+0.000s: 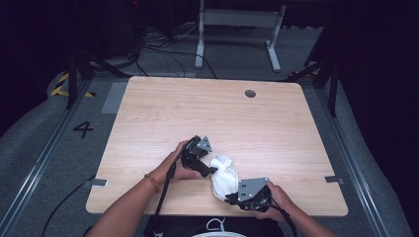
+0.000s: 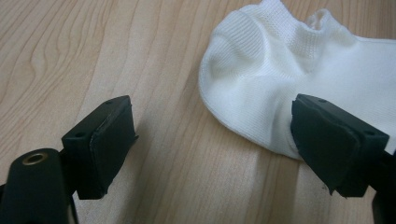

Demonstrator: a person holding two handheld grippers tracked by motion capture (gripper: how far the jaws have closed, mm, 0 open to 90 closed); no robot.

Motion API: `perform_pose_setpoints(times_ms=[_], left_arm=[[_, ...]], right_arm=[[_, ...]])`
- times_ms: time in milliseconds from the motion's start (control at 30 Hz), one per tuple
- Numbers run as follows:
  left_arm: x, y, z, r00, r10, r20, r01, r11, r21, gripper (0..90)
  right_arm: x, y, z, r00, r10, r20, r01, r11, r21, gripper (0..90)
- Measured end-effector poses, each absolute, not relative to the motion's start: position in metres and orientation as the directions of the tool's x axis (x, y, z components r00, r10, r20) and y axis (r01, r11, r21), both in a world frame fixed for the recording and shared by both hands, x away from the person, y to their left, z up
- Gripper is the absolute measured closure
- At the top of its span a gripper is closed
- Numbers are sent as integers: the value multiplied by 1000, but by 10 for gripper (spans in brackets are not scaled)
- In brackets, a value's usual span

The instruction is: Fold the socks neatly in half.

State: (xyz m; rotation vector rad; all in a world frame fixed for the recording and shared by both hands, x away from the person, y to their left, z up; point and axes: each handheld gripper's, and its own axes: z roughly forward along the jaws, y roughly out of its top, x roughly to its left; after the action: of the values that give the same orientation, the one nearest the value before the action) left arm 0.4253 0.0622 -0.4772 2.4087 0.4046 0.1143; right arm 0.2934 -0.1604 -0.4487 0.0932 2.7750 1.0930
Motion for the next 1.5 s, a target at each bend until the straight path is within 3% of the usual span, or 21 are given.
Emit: perform_pose_setpoints(times_ms=[267, 500, 767, 1067, 1500], left_arm=[[429, 64, -481, 957, 286, -36, 237, -706, 667, 118], [430, 71, -478, 941, 329, -75, 296, -698, 653, 114], [424, 66, -479, 953, 302, -36, 254, -722, 644, 110], [424, 66, -480, 956, 290, -38, 242, -713, 658, 108], [426, 67, -481, 963, 268, -30, 220, -714, 665, 106]], right_arm=[[292, -165, -444, -983, 129, -128, 5, 725, 689, 865], [292, -165, -442, -981, 126, -145, -9, 726, 688, 865], [296, -163, -429, -976, 132, -171, -28, 707, 707, 865], [323, -157, -406, -961, 174, -214, -39, 681, 731, 865], [379, -152, -416, -948, 274, -159, 77, 684, 725, 866]])
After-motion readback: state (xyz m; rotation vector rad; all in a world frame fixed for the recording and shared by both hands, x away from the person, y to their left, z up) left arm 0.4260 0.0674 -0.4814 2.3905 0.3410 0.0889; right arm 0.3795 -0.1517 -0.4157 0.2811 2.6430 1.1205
